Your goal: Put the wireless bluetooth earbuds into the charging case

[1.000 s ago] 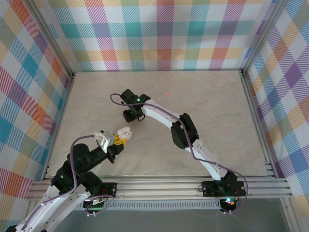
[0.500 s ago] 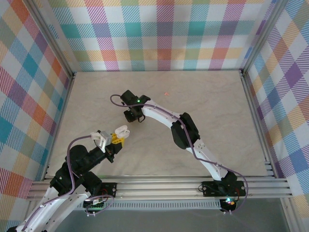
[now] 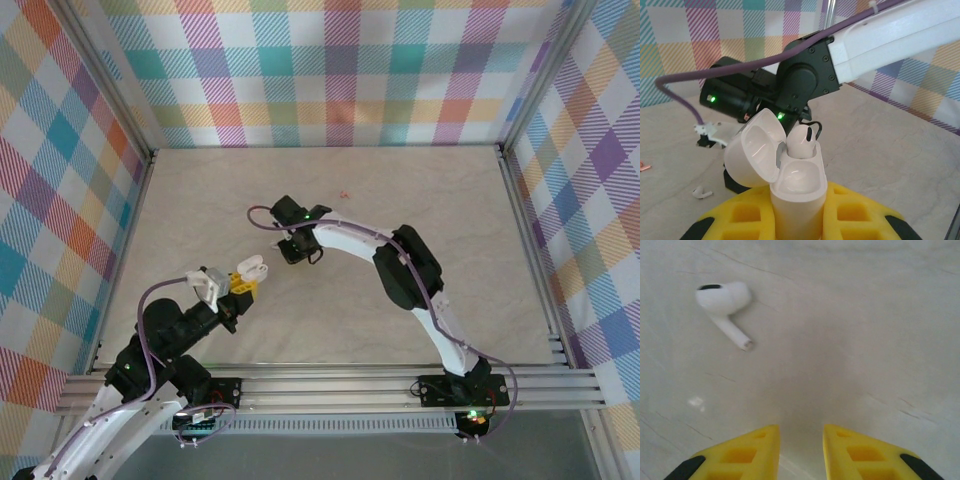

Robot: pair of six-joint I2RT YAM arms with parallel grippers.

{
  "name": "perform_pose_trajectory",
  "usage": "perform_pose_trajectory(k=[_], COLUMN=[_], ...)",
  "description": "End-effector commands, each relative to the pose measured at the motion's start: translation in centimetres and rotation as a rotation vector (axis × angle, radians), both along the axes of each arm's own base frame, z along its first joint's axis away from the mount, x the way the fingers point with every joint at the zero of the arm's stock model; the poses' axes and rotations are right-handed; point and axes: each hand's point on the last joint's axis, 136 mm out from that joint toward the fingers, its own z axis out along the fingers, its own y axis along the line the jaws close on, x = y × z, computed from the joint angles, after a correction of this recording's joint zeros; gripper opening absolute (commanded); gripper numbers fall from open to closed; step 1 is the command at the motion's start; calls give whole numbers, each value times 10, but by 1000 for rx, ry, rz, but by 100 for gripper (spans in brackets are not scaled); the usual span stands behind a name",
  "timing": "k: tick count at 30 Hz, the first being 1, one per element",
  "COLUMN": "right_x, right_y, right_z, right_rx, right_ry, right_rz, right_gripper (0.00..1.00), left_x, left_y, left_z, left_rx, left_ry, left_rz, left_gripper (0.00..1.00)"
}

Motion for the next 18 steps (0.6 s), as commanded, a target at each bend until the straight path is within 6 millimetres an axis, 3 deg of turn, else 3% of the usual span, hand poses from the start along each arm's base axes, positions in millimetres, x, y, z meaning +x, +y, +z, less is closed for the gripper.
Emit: perform_pose_trajectory(k=[1,13,18], right_x=[9,16,18], right_y=[9,65,75], right_z=[34,36,26], right_rx=[114,197,158], right_ry=[-44,2,0], right_rz=[4,209,264], right_gripper=[30,40,42], left_x=[1,1,-1], left_y=[-3,-1,3], left_z=[12,12,13], left_rx=[-38,-26,-35], left_ry=[-23,-17,-21], left_rz=[-7,0,10], left_gripper=[0,0,0])
